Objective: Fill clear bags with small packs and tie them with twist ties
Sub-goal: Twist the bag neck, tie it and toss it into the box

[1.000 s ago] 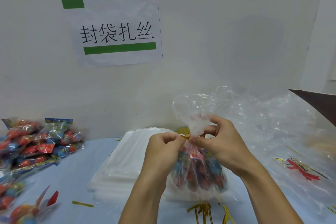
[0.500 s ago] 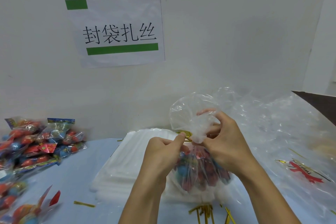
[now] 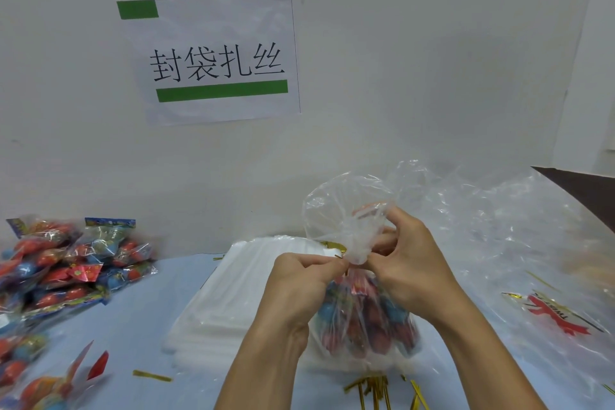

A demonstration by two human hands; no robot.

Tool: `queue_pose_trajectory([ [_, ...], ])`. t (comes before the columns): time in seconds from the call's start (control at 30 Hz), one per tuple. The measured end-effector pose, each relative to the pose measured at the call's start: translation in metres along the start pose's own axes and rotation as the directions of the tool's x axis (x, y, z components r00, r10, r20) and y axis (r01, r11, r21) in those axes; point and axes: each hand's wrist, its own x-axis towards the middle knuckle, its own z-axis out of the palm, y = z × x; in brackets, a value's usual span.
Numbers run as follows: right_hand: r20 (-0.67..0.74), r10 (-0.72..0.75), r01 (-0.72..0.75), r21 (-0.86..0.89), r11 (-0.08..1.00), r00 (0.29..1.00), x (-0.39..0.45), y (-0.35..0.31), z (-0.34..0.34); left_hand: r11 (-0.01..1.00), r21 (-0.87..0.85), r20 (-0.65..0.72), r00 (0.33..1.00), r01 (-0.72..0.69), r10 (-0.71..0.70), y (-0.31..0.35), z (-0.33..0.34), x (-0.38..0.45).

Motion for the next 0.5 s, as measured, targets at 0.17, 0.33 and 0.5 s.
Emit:
queue_pose_trajectory([
  [0.17,0.030,0.056,-0.056,-0.008,0.998,0.998,-0.0010,-0.0024,-0.0017,0.989,0.103,0.029,0.995,-0.102,0.099,-0.0004,0.0001,-0.0022],
  [0.33,-0.038,0.208,-0.204,0.086,0.975,0.977,0.0012,-0.0001,-0.0004,0.923,0.252,0.023,0.955,-0.291,0.294,-0.0033,0.0057,-0.0029],
  [0.5,-0.102,0.376,-0.337,0.273,0.901,0.921,0.0055,0.0007,0.0005,0.781,0.376,0.043,0.851,-0.499,0.523,-0.0033,0.0074,-0.0037],
])
